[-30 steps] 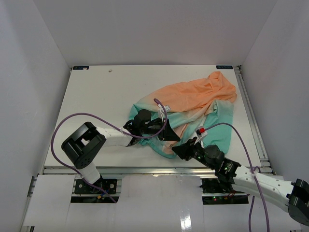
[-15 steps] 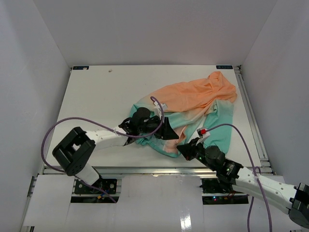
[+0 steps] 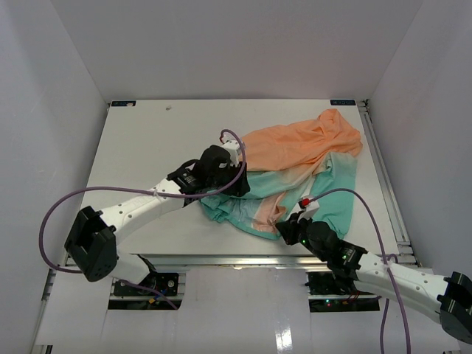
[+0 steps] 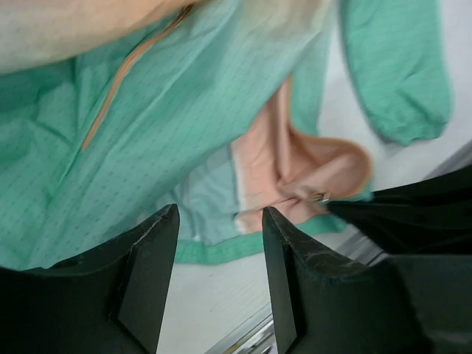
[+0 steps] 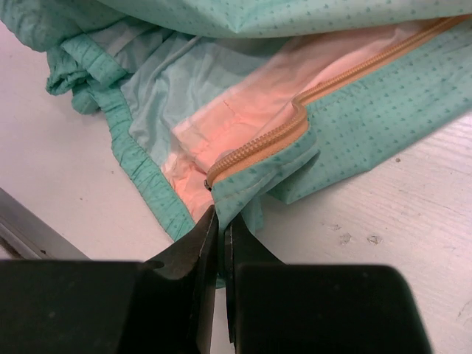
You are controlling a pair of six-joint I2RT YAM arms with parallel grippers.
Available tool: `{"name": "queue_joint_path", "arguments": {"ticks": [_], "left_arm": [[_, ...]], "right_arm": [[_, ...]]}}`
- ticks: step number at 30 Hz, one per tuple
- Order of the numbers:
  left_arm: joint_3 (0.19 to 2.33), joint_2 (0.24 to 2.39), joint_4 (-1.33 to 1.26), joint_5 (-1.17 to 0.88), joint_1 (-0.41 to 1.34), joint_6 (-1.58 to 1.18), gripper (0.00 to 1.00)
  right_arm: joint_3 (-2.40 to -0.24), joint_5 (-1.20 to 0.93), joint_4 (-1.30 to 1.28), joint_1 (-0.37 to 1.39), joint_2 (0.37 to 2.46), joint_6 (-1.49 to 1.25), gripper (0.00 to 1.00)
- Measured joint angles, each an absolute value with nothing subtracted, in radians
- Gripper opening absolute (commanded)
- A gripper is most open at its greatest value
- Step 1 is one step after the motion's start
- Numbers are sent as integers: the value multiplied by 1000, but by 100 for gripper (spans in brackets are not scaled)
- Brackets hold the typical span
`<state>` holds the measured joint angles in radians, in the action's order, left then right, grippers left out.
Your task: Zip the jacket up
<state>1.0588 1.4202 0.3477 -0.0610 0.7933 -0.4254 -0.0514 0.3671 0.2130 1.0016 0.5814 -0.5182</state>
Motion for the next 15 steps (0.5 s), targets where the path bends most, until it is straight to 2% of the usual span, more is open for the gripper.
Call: {"name": "queue_joint_path", "arguments": {"ticks": [8,9,10,11,12,14,15], "left_arm": [[1072,1566,543,70,794,-313,64],[1079,1588,549,80,794,-303,59],[1091,1614,552,90,795,-292,50],[1107,1643,554,103,796,-283,25],[1127,1674,554,122,796,-271,13],[1160,1721,554,164,796,-262,1],[1175,1737,555,191,796,-262,0]], "right_arm": [[-51,356,228,1002,481,-518,8],[-51,354,232,1002,474,-519,8],[-51,350,234,1002,470,-519,8],[-51,346,234,1002,468,-520,8],[-51,341,234,1002,465,-520,8],[-51,337,234,1002,460,-521,8],[-51,336,235,1002,457,-521,8]]}}
